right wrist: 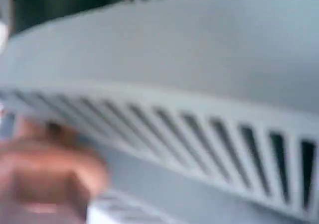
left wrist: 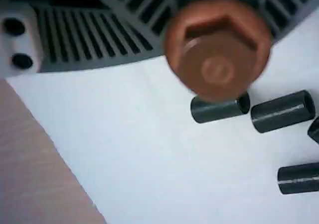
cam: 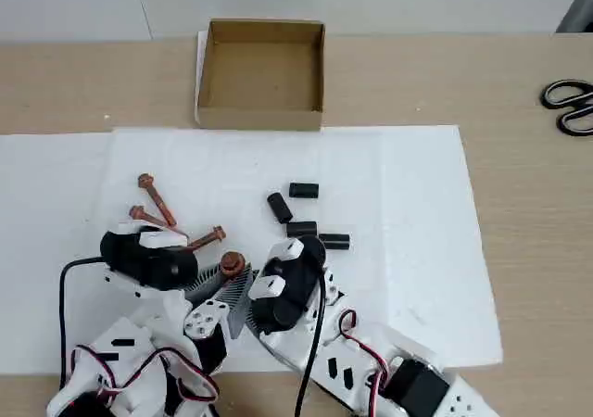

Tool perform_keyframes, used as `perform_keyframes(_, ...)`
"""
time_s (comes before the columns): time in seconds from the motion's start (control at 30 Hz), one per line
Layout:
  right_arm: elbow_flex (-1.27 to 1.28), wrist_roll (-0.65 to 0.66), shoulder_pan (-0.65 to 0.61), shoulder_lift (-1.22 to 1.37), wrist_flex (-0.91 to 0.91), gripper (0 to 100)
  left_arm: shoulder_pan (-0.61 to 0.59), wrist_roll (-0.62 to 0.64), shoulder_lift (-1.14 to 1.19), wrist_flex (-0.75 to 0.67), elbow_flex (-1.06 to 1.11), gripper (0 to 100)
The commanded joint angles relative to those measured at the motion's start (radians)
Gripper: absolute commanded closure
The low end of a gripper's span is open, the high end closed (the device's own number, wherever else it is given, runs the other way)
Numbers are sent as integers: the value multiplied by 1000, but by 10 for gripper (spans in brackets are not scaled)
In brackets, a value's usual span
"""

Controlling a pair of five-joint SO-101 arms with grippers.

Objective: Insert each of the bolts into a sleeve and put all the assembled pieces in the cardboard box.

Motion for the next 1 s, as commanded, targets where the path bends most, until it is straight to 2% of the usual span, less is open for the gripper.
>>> perform_keyframes(0.0,-38,11,4,-13,-33,995,15,-18,5,-8,1,994)
perform_keyframes(0.23,-38,11,4,-13,-33,995,-9,-18,5,-46,5,987)
perform_keyframes(0.43,-38,11,4,-13,-28,995,-9,-18,5,-43,5,908)
perform_keyframes(0.77,-12,9,4,-13,-27,995,-11,-18,5,-54,-5,908)
perform_keyframes(0.97,0,8,4,-13,-35,995,-83,-64,6,-114,-24,903)
